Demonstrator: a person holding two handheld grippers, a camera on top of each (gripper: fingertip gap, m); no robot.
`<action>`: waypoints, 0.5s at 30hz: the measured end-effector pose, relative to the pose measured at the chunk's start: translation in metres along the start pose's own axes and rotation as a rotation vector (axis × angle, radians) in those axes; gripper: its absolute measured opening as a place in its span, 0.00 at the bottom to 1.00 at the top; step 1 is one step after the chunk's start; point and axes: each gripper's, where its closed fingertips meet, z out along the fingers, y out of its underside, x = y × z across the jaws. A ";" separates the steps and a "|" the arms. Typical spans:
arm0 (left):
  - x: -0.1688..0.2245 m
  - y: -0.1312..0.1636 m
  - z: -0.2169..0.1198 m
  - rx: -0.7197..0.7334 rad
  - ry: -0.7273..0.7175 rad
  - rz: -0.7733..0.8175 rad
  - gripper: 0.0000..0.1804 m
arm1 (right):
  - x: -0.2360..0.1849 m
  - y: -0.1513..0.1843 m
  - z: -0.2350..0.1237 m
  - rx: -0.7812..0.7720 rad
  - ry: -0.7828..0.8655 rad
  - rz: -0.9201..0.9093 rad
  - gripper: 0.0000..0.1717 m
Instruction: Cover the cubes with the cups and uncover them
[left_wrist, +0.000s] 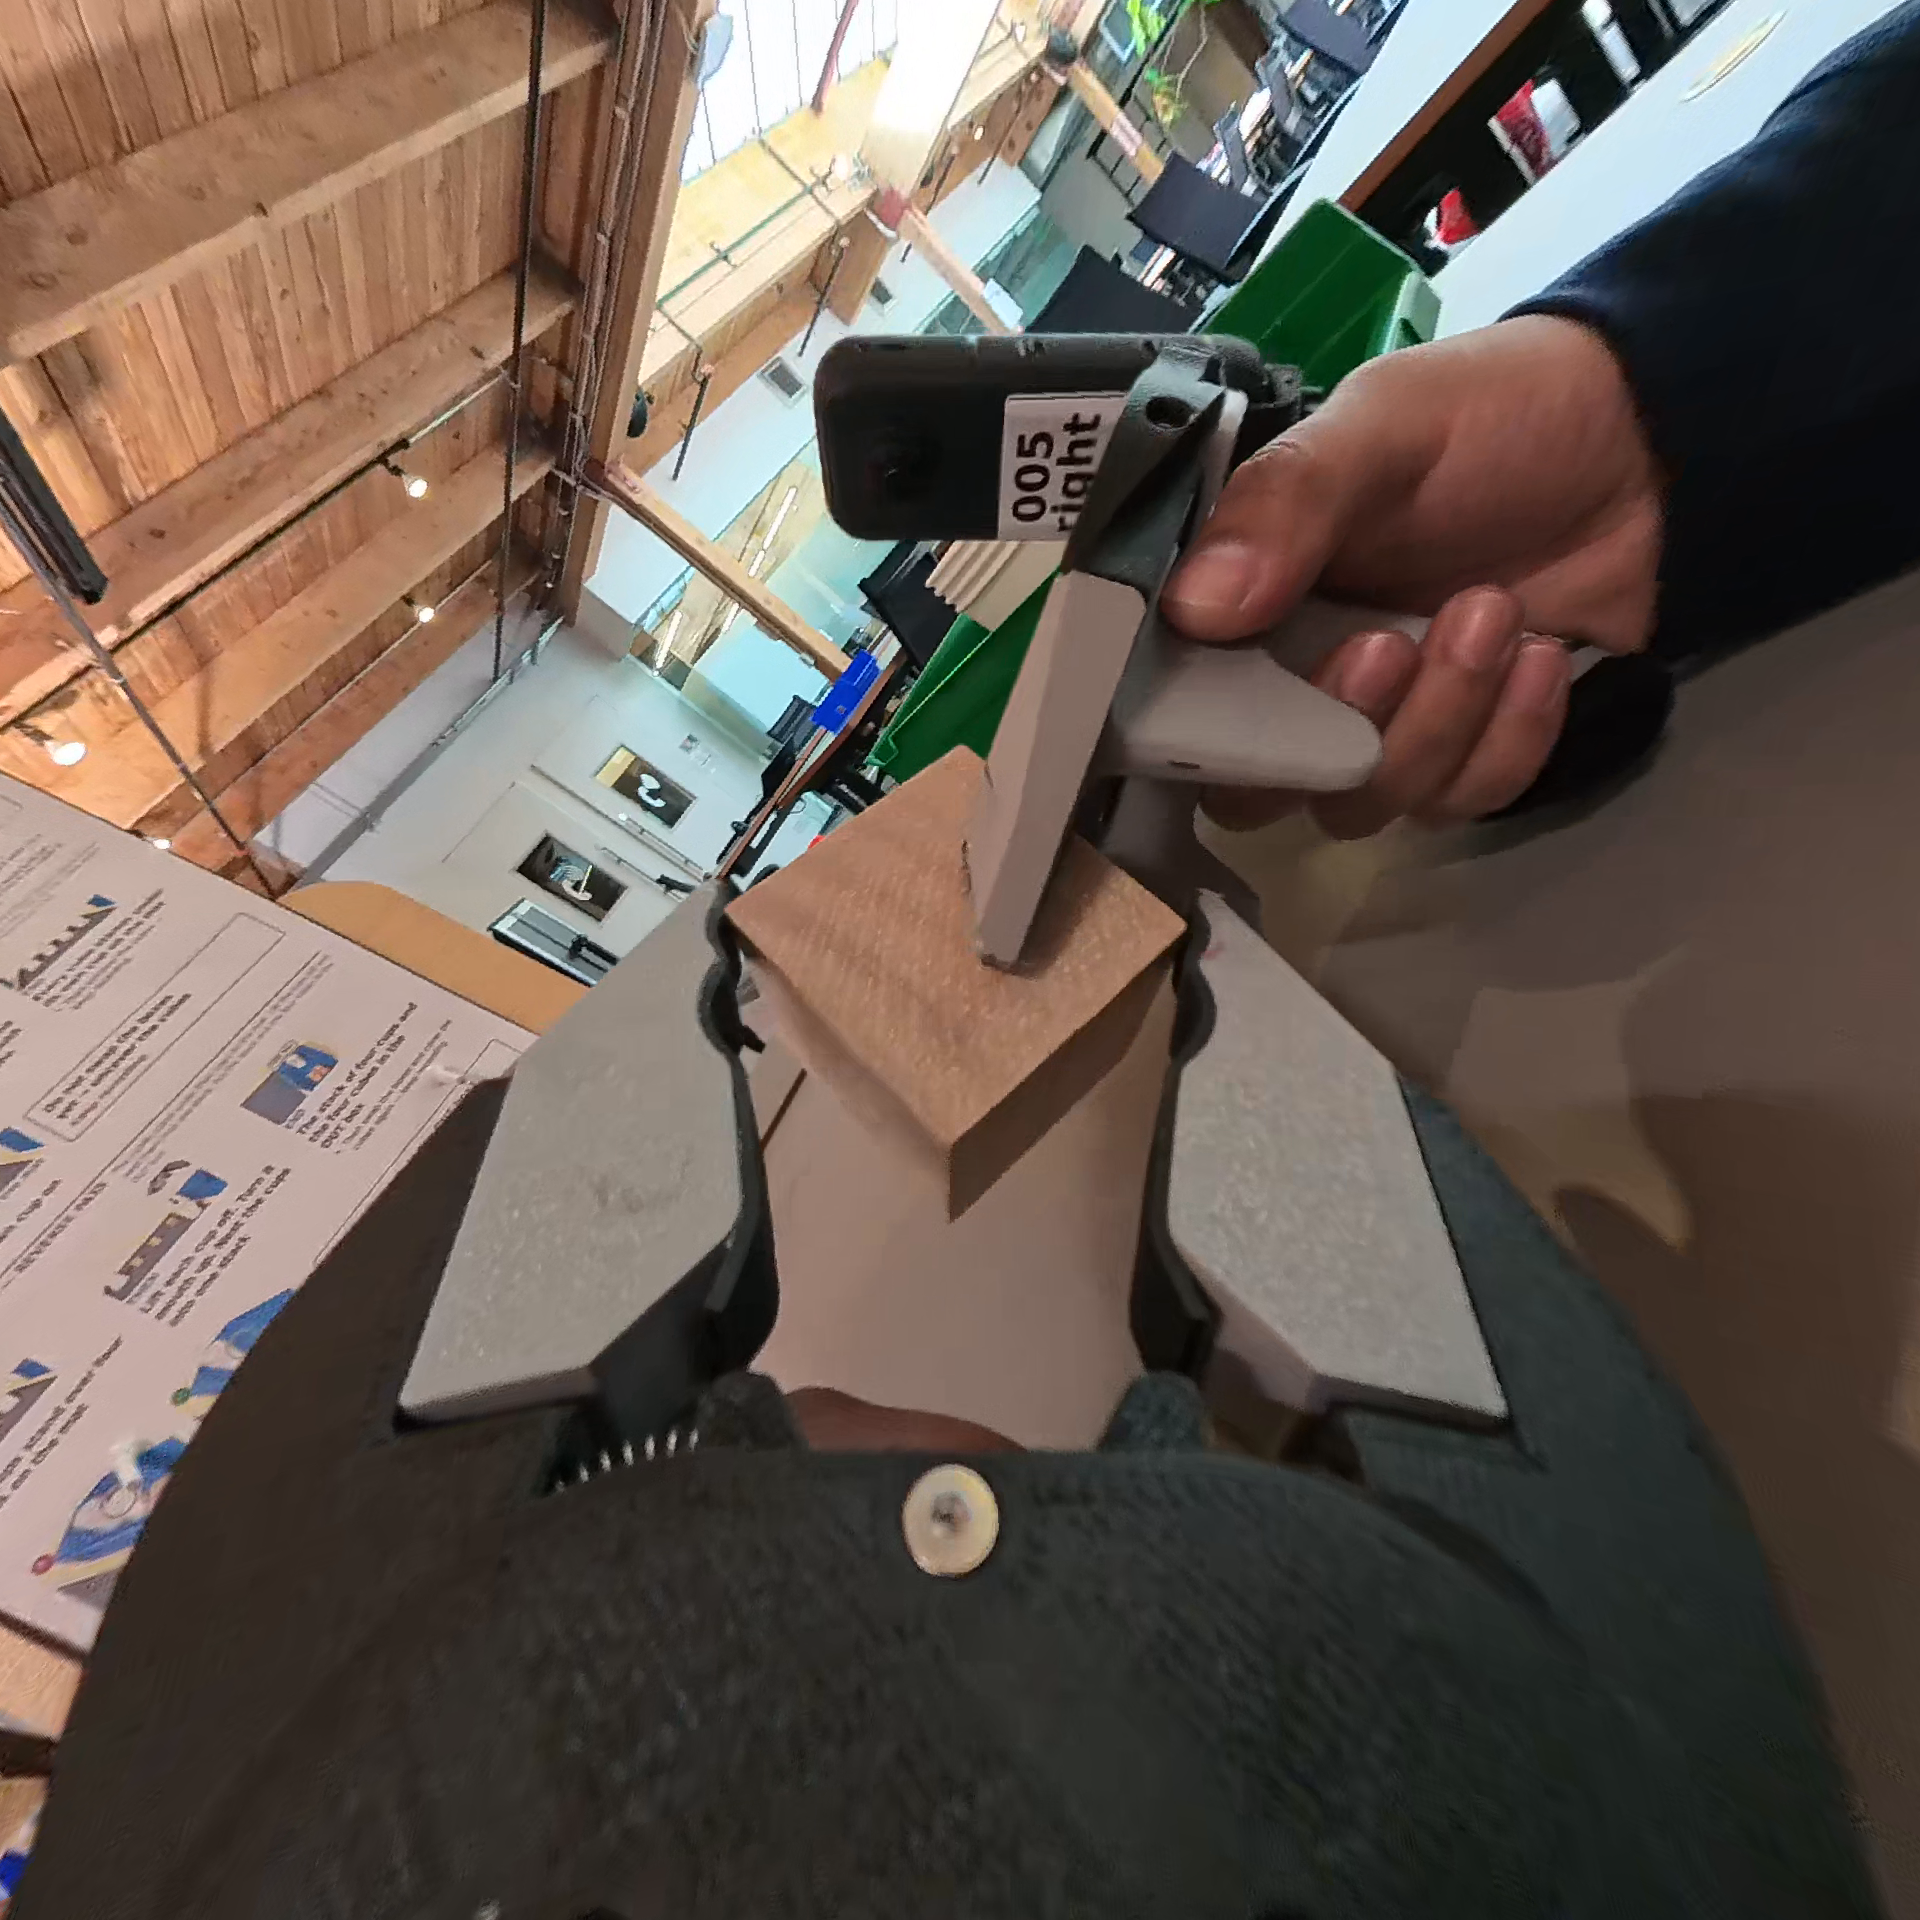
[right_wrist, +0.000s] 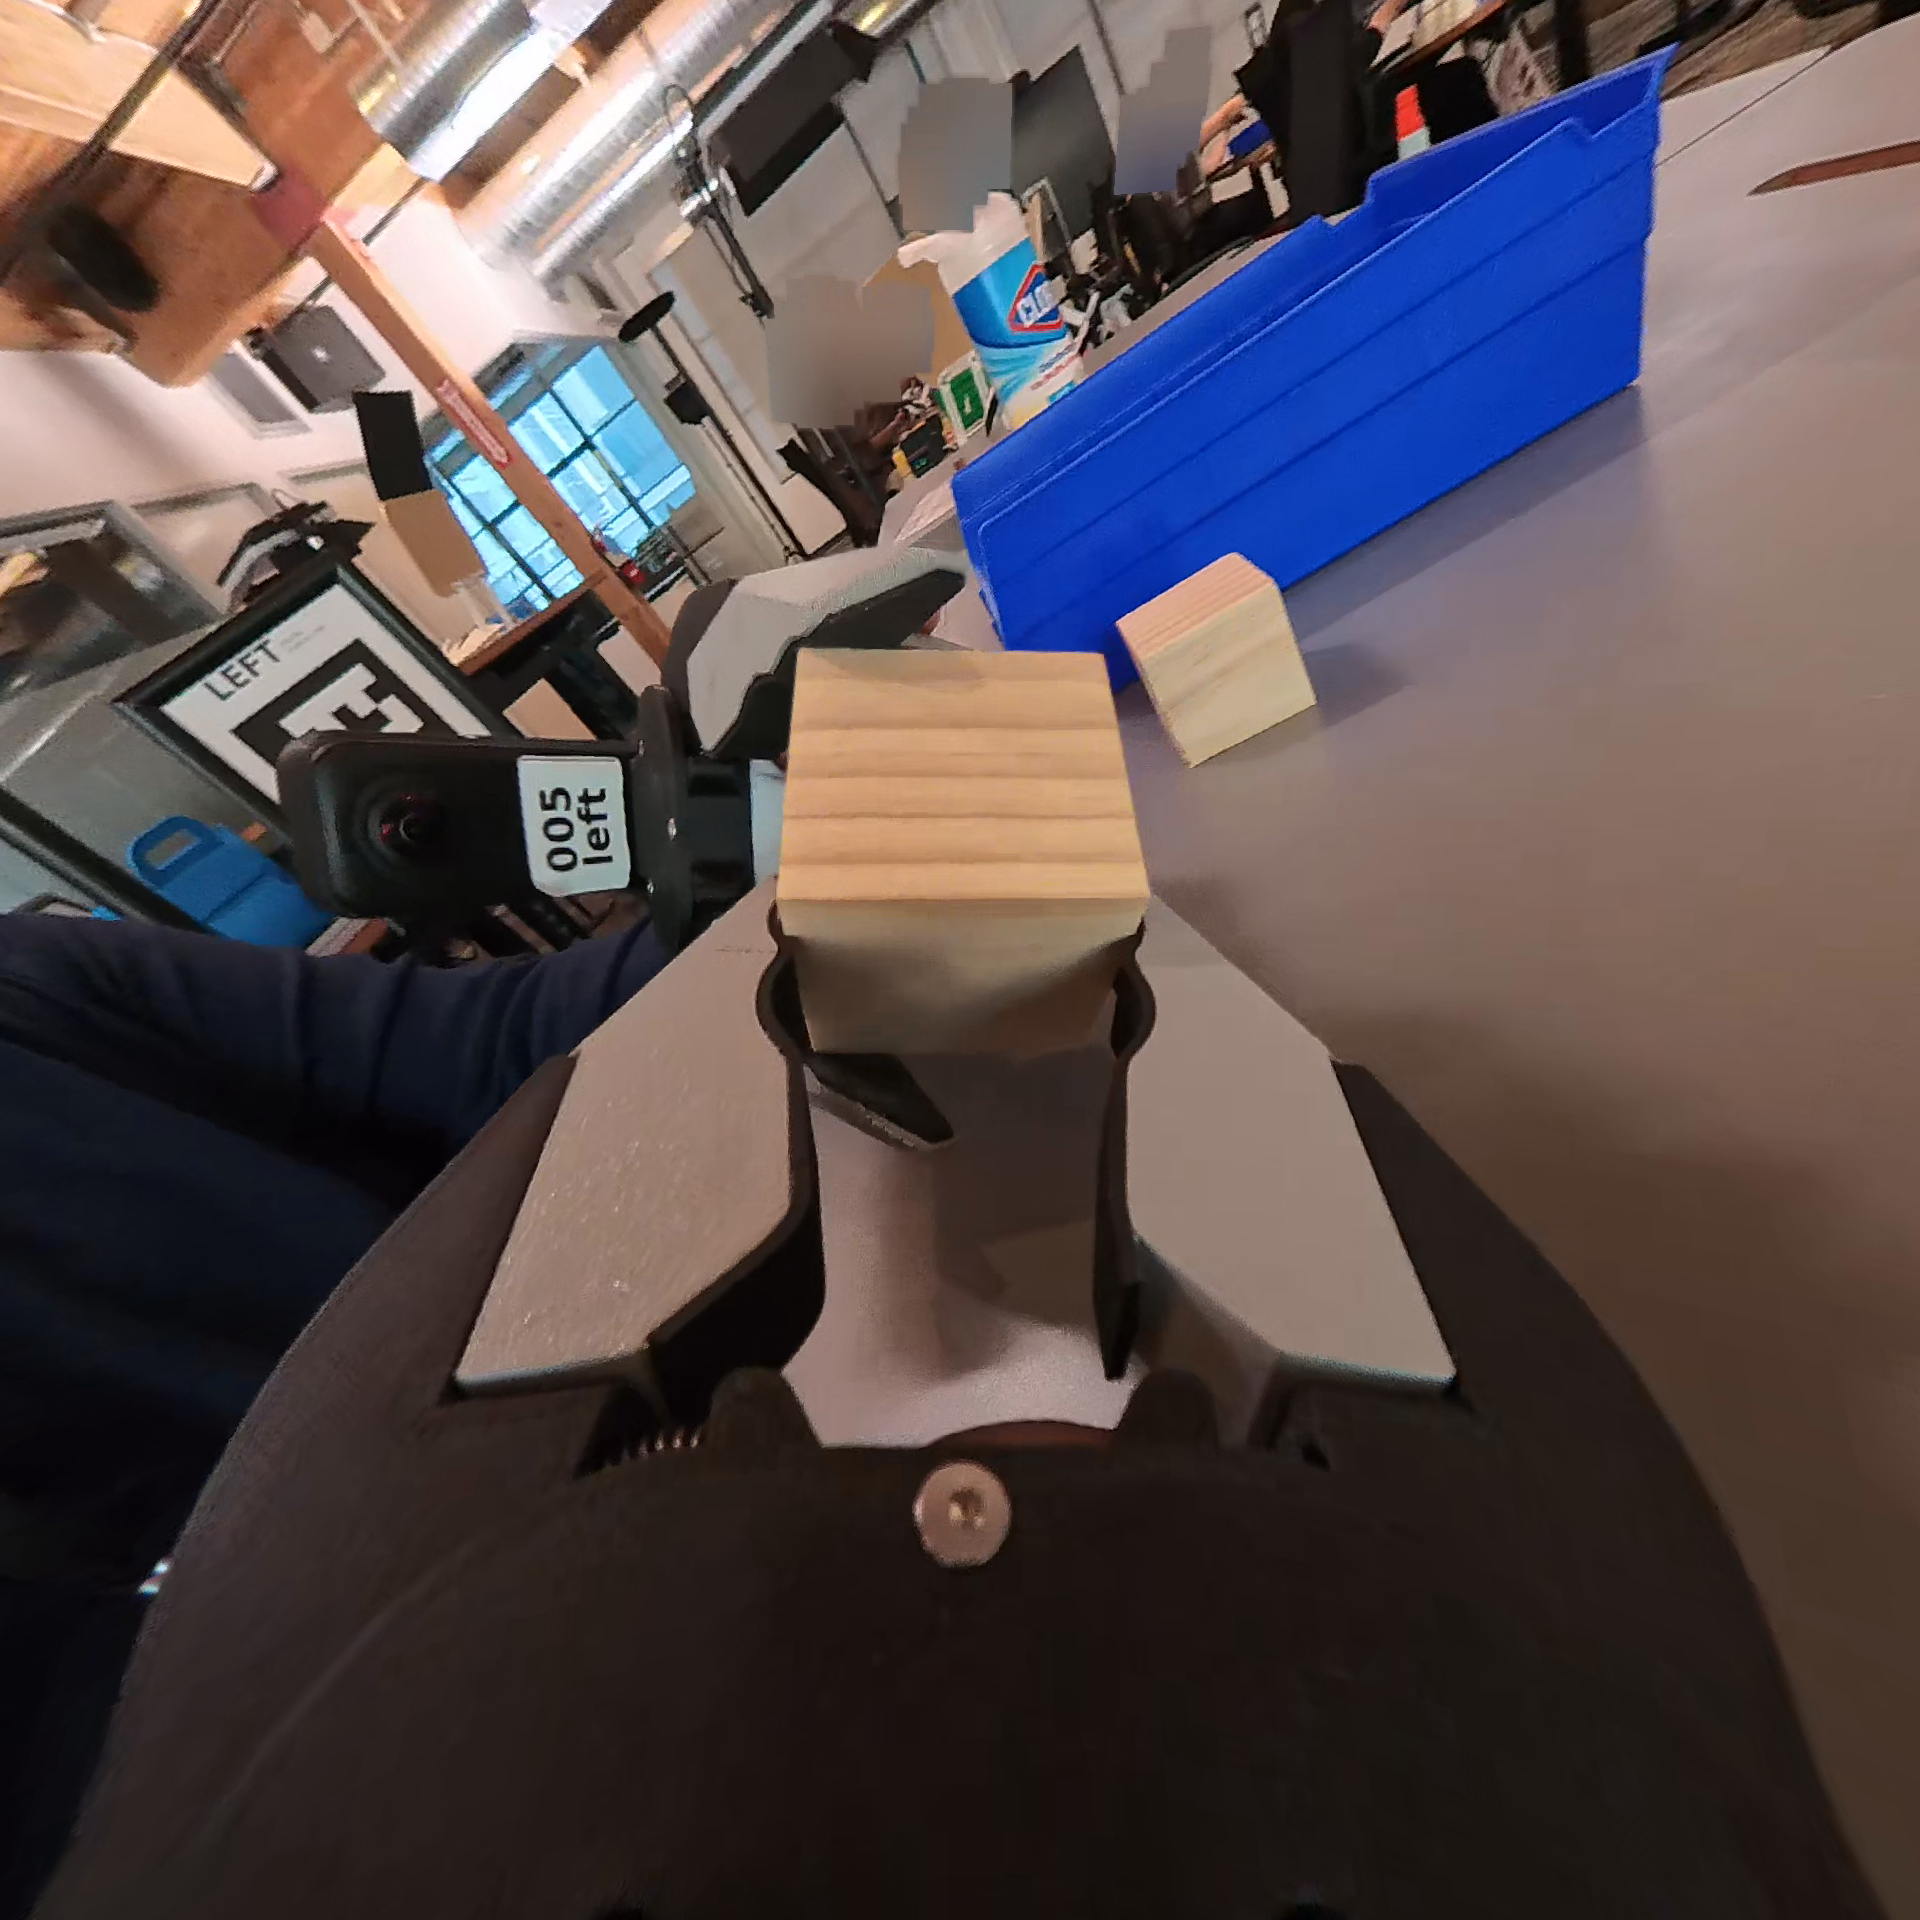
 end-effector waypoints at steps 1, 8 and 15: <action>0.002 -0.001 -0.001 0.006 0.011 0.003 0.46 | -0.002 0.002 0.000 -0.011 -0.011 0.001 0.33; 0.011 -0.001 -0.005 -0.003 0.088 -0.017 0.46 | -0.005 0.011 0.000 -0.073 -0.031 0.003 0.33; 0.014 0.003 -0.007 -0.022 0.125 -0.025 0.45 | -0.004 0.015 -0.002 -0.091 -0.034 0.027 0.33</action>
